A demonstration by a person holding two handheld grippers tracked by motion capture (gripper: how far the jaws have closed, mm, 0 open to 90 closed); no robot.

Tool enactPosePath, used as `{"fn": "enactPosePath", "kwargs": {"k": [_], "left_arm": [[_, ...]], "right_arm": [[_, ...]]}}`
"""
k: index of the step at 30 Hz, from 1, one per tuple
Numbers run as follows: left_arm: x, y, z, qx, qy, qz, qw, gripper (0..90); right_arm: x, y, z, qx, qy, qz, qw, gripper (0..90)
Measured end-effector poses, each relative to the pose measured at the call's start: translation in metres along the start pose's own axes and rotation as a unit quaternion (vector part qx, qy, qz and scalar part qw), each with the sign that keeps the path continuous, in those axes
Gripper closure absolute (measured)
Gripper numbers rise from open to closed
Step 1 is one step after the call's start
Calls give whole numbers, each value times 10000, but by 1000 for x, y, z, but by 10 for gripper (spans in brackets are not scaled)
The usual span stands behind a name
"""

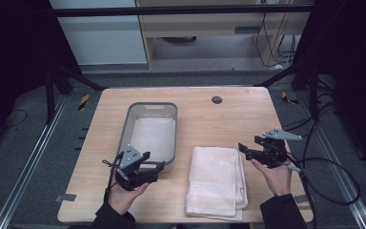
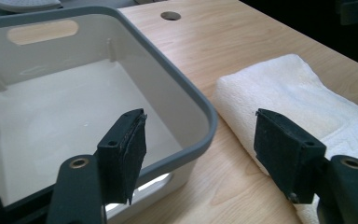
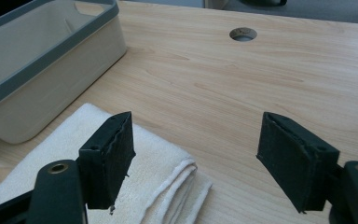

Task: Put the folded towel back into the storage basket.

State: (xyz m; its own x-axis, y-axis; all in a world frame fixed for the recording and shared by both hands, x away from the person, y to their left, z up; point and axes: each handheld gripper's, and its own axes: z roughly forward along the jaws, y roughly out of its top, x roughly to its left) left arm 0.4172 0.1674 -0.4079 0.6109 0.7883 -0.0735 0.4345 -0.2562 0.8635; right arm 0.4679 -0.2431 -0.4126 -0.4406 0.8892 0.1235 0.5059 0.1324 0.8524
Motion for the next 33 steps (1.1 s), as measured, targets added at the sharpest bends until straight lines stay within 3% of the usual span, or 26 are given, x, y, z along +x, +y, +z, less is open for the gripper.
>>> {"fn": "enactPosePath", "kwargs": {"k": [6,16,20,33], "left_arm": [[-14,-5,11,170,-139,118,9997,340],[-27,-12,17,349,-297,203,9987,347],[-31,-15,20,433,-373,199,9982,350],[-47,-29,36,743,-534,289,9954,350]], "right_arm": [[1,-3,3,90,29,-32,9999,269],[2,-10,6,155,93,-30,9998,258],[7,-13,9,269,131,-193,9994,247],[12,-20,19,510,221,-348,9978,254]]}}
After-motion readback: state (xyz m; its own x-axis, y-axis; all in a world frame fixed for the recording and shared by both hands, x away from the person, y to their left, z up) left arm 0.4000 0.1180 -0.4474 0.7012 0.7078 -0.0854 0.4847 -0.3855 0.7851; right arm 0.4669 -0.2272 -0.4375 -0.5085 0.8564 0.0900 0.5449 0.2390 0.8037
